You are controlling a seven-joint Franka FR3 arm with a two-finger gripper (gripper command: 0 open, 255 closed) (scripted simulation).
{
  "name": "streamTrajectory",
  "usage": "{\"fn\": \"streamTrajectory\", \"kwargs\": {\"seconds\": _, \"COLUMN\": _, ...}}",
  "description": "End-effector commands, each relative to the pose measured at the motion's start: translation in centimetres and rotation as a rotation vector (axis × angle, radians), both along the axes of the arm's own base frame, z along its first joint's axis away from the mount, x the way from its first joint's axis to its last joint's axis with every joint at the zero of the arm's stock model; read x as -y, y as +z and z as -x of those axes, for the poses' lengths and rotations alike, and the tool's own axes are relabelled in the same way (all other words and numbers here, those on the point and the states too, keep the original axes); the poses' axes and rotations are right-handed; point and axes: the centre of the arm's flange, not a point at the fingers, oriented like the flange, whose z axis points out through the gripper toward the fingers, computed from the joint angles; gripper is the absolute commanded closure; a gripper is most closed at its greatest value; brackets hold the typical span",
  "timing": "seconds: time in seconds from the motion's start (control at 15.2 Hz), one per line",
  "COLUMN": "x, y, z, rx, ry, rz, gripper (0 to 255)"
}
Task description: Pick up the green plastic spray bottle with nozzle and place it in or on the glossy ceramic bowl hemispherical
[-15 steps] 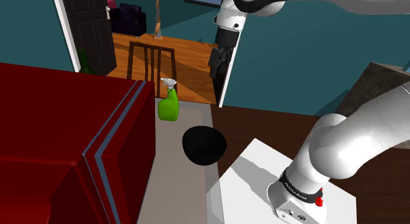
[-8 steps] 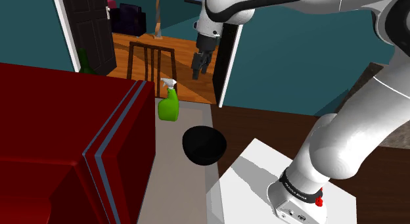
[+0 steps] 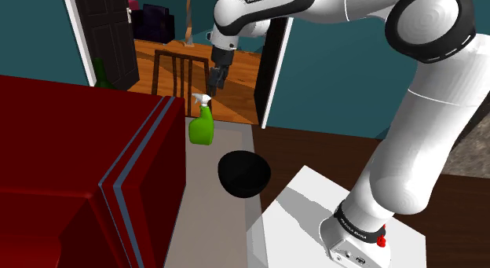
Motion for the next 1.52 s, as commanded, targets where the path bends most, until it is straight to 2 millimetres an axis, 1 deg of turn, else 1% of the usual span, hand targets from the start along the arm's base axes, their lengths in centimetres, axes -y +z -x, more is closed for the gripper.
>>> {"fn": "streamTrajectory", "kwargs": {"seconds": 0.0, "x": -0.7, "y": -1.1, "z": -2.5, "rx": 0.006, "ry": 0.040, "rz": -0.001, "gripper": 0}}
{"fn": "streamTrajectory", "kwargs": {"seconds": 0.07, "x": -0.9, "y": -1.3, "z": -3.1, "rx": 0.007, "ry": 0.050, "rz": -0.002, "gripper": 0}}
{"fn": "streamTrajectory", "kwargs": {"seconds": 0.59, "x": -1.2, "y": -5.3, "z": -3.2, "rx": 0.007, "ry": 0.050, "rz": -0.002, "gripper": 0}}
{"fn": "streamTrajectory", "kwargs": {"seconds": 1.06, "x": -1.2, "y": -5.3, "z": -3.2, "rx": 0.007, "ry": 0.050, "rz": -0.002, "gripper": 0}}
{"fn": "streamTrajectory", "kwargs": {"seconds": 1.12, "x": -1.2, "y": -5.3, "z": -3.2, "rx": 0.007, "ry": 0.050, "rz": -0.002, "gripper": 255}}
{"fn": "streamTrajectory", "kwargs": {"seconds": 1.45, "x": -1.2, "y": -5.3, "z": -3.2, "rx": 0.007, "ry": 0.050, "rz": -0.002, "gripper": 255}}
